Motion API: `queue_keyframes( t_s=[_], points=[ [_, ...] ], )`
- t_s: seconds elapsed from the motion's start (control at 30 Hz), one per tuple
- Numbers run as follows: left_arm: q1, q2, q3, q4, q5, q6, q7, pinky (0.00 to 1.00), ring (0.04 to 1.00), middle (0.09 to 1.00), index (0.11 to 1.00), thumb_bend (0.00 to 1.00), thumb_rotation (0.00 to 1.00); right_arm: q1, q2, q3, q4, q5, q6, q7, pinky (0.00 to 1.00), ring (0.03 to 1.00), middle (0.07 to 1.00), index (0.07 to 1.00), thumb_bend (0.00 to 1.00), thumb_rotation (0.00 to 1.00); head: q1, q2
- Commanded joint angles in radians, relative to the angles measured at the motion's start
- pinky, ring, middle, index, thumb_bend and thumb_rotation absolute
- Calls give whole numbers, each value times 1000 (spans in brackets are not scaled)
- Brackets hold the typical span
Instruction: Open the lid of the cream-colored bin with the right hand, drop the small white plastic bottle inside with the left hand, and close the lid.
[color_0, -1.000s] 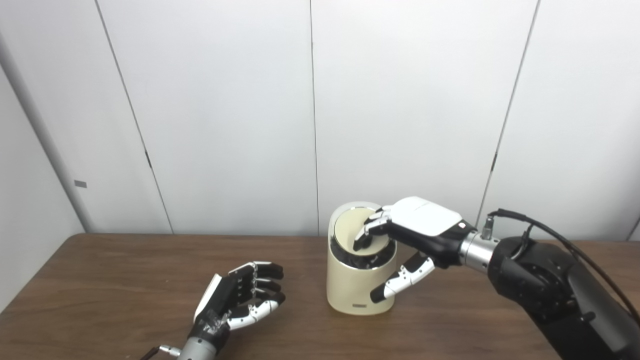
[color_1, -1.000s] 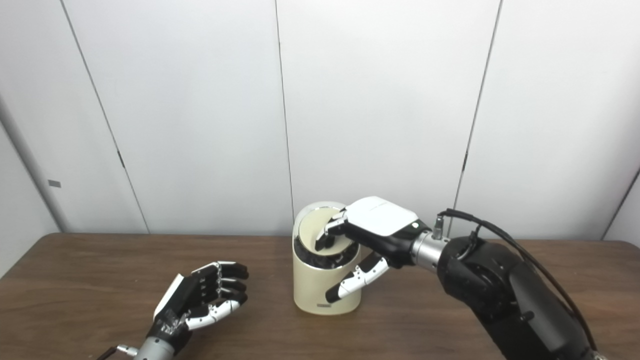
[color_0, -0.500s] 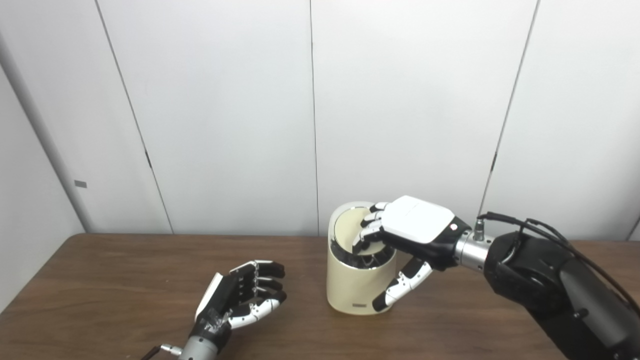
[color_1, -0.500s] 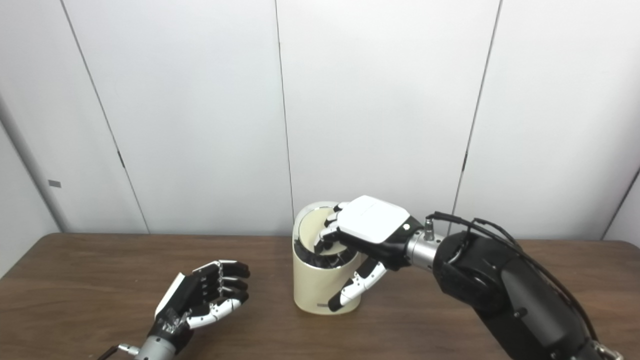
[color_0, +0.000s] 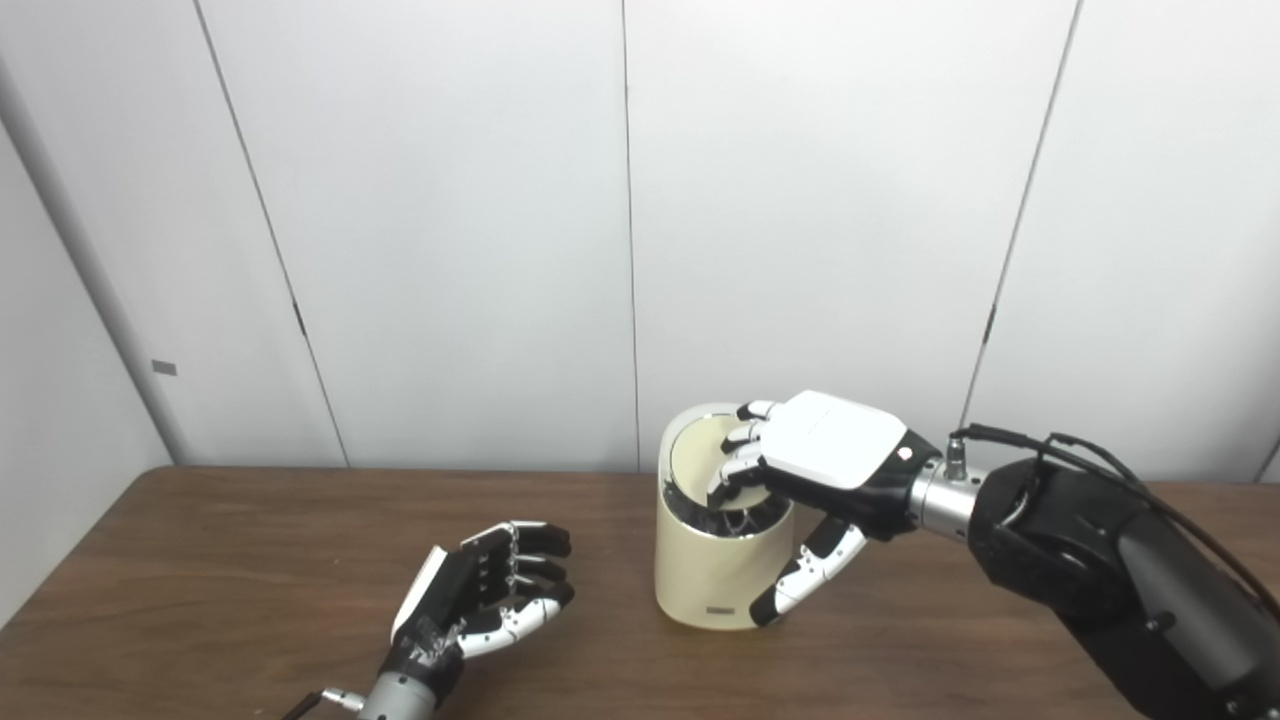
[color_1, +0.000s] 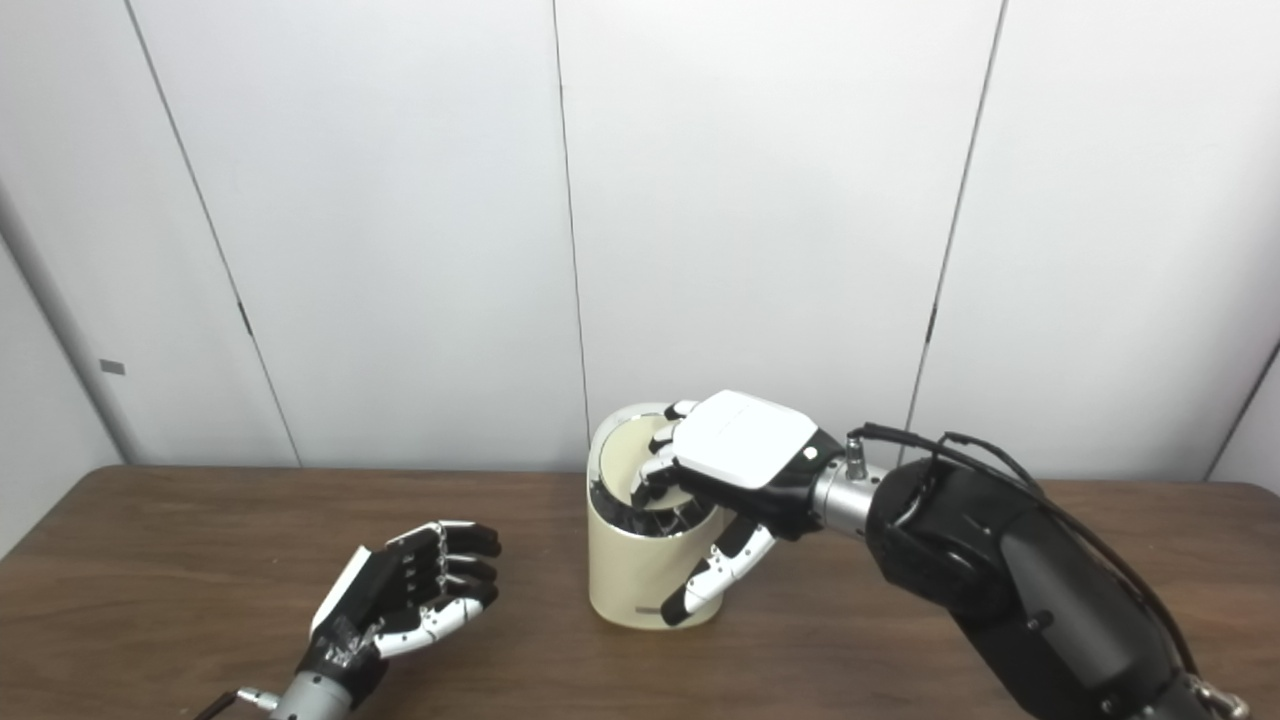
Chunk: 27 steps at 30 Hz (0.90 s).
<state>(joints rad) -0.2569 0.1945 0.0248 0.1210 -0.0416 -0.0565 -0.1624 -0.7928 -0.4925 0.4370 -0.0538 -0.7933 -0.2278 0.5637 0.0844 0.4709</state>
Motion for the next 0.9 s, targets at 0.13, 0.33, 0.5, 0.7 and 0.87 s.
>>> queue_keyframes(
  t_s=[0.13,0.33,0.5,0.7,0.87],
  points=[
    [-20,16,10,-50,-4,-14,1,534,635,690,672,477,0,-11,-14,4,10,23,100,140,927,888,749,760,744,857,0,4],
    [-23,14,10,-44,-10,-17,-2,532,632,691,669,481,0,-7,-17,2,9,51,111,140,924,890,755,764,744,866,-1,4],
    [-25,14,7,-47,-3,-10,0,524,628,688,667,485,0,1,-18,-7,13,65,89,109,924,881,744,758,728,834,2,5],
    [-28,12,8,-50,1,-2,4,529,627,688,673,493,0,0,-18,-22,5,77,66,72,926,868,736,753,707,820,2,5],
    [-31,14,7,-47,4,-3,4,529,623,685,675,499,0,4,-1,-74,-12,107,48,-15,900,852,726,735,671,758,3,5]
  ],
)
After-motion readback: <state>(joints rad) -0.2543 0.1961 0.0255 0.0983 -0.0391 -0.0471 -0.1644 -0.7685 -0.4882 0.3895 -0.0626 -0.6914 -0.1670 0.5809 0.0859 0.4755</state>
